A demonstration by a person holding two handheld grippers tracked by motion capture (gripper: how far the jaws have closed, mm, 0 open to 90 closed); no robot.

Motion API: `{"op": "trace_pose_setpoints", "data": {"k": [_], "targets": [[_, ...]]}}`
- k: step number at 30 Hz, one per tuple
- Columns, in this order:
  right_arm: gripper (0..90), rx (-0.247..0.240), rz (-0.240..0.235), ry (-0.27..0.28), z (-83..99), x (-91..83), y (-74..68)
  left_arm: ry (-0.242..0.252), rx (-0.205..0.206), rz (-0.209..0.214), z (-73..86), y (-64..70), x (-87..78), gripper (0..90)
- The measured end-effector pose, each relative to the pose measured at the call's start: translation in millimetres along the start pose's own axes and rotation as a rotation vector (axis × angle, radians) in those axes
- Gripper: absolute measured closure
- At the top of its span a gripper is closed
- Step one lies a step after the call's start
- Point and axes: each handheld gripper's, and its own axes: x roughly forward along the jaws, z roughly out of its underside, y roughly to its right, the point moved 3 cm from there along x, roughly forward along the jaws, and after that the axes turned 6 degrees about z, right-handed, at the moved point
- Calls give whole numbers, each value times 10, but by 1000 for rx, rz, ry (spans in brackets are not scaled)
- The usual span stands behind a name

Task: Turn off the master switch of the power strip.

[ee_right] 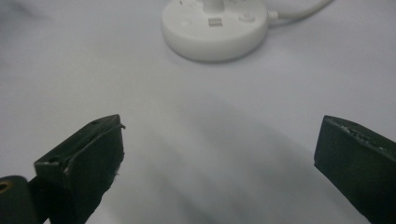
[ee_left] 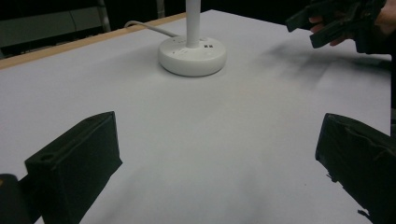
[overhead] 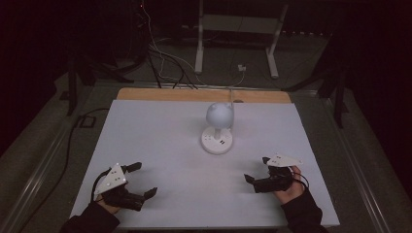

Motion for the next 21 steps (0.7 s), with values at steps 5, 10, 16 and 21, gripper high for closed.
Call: {"op": "trace_pose_setpoints", "data": {"k": [5, 10, 16, 21], "targets": [[14, 22, 11, 2, 101, -114, 43, -2, 1, 0, 2, 0, 6, 4], [14, 34, 38, -3, 245, -276, 125, -4, 2, -2, 3, 1, 6, 5], [14, 36, 48, -19, 354, -364, 174, -7, 2, -2, 4, 5, 13, 4], [14, 3, 20, -27, 371, -329, 181, -6, 4, 1, 5, 6, 16, 4]]}}
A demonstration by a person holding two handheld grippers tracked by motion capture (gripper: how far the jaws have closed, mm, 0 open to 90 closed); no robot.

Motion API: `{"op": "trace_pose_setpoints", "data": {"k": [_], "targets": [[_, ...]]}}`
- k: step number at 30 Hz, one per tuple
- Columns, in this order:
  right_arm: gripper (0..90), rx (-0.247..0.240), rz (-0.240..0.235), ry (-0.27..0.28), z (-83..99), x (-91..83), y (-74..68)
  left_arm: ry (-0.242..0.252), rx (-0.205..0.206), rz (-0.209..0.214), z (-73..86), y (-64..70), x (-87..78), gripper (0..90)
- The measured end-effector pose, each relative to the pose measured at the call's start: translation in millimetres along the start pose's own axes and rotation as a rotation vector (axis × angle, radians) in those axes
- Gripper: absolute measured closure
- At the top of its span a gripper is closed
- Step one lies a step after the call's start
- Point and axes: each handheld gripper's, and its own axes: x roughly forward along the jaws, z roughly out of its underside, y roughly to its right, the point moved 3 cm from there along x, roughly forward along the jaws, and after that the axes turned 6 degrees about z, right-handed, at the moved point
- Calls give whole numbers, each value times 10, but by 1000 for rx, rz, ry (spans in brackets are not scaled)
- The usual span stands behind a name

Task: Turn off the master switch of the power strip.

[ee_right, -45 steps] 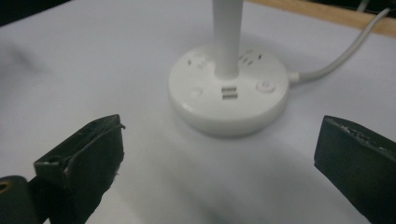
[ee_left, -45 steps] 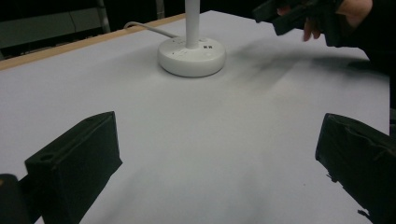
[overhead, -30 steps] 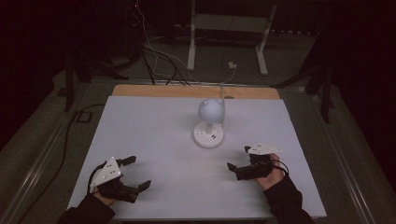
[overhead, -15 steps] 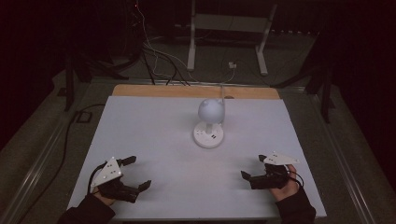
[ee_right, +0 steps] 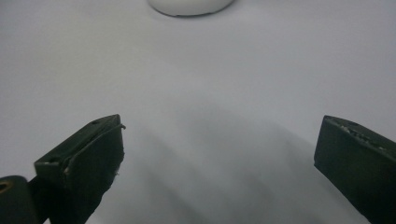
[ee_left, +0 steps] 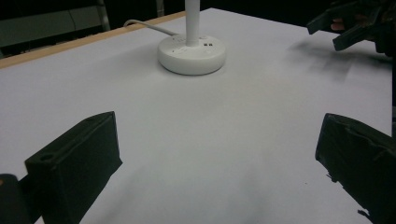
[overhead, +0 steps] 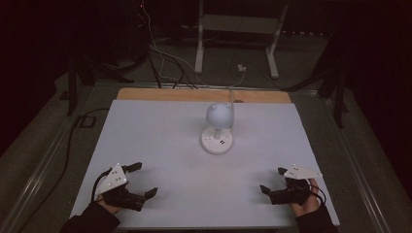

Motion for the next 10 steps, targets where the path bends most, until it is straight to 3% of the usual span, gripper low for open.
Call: {"op": "trace_pose_setpoints", "data": {"k": [4, 10], "targets": [[14, -8, 2, -38, 3, 47, 4, 0, 0, 1, -1, 1, 0, 4], [14, -11, 10, -51, 2, 41, 14, -1, 2, 2, 0, 3, 4, 4]]}}
